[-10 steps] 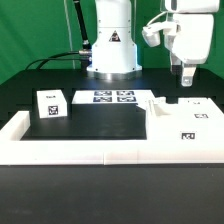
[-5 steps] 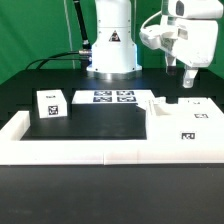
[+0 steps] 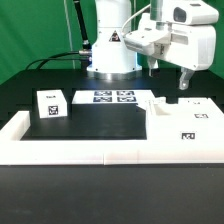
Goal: Assemble cabinet
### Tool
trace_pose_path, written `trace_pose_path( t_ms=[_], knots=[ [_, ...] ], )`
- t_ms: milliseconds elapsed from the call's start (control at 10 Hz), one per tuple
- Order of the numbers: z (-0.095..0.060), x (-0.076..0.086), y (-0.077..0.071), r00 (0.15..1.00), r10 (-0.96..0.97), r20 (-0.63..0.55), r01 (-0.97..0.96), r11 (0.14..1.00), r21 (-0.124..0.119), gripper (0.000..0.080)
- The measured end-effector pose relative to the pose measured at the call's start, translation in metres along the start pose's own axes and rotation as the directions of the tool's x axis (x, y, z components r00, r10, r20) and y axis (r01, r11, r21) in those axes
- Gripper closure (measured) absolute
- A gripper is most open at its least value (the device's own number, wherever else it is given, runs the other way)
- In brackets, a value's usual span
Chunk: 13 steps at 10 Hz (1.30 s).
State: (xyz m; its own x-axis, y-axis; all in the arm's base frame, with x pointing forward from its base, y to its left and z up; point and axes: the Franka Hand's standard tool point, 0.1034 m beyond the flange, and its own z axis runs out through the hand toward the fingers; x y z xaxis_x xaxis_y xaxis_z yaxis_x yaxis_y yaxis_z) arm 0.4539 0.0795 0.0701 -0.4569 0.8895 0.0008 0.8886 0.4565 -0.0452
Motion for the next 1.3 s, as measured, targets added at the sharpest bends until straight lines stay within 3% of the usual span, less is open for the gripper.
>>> trace_pose_path(
  t_ms=[100, 400, 800, 1300],
  knots=[
    [0.002, -0.001, -0.003, 1.0, -0.005, 0.0, 0.005, 1.0, -0.011, 0.0002],
    [0.004, -0.001, -0.005, 1.0, 0.005, -0.003, -0.005, 1.0, -0.003, 0.0002],
    [0.029, 0.017, -0.033, 0.999, -0.004, -0.035, 0.007, 0.998, 0.065, 0.0002],
    [0.052, 0.024, -0.042, 0.998, 0.006, -0.064, 0.0, 0.995, 0.097, 0.0002]
  ],
)
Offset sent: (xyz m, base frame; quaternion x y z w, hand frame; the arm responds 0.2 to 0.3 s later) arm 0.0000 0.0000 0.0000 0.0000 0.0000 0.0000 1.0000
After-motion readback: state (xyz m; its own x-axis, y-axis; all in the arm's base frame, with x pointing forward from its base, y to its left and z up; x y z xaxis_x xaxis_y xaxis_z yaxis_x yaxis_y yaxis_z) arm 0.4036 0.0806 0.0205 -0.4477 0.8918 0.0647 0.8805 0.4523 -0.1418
